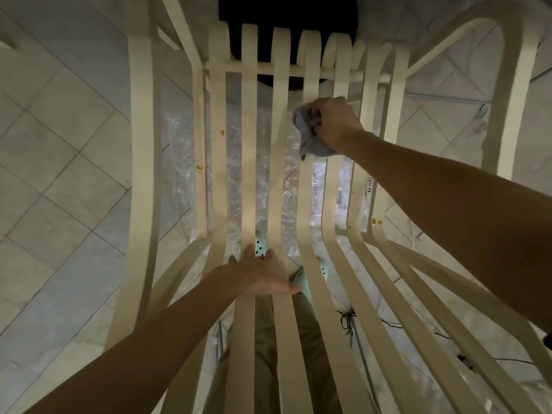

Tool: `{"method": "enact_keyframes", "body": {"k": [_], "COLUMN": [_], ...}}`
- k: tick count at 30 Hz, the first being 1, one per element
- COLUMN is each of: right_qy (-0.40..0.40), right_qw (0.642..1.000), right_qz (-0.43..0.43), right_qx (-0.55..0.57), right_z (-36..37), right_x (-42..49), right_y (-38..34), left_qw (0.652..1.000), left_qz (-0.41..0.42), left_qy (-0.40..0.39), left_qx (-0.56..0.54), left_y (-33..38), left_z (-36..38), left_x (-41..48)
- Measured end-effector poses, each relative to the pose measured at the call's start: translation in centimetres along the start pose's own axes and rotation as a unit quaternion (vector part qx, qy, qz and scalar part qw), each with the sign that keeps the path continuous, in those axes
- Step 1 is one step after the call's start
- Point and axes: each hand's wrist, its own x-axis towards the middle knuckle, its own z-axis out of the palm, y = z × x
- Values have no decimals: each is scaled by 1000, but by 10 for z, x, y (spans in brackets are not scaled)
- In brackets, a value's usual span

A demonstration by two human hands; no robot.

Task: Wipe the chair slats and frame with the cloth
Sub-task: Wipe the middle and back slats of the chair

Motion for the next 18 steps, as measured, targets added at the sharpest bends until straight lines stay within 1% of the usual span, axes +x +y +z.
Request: {"method": "enact_keyframes", "body": {"k": [4,7,10,13,15,18], "right_qy": [-2,-28,-90,-161,-199,-259], "right_qw": [1000,1000,995,987,980,965], "right_qz": [10,9,-3,6,24,33], "right_qx": [-17,-6,33,10,-19,-28], "right_z": [9,19,31,48,57,82], "right_x": [-3,-21,-53,-85,-103,-126], "right_y": [-6,-7,-11,-12,-11,-10], "left_qw": [1000,1000,1000,1000,1000,999], "left_qz": [2,5,-8,-22,-14,2], "left_qy": [-4,0,2,8,16,22], "left_qx": [0,0,-8,-16,-14,-24], "left_y": [6,5,-3,-9,-11,-10], "left_z": [-5,-5,1,10,9,4], "left_x": [-8,-7,4,13,12,3]}}
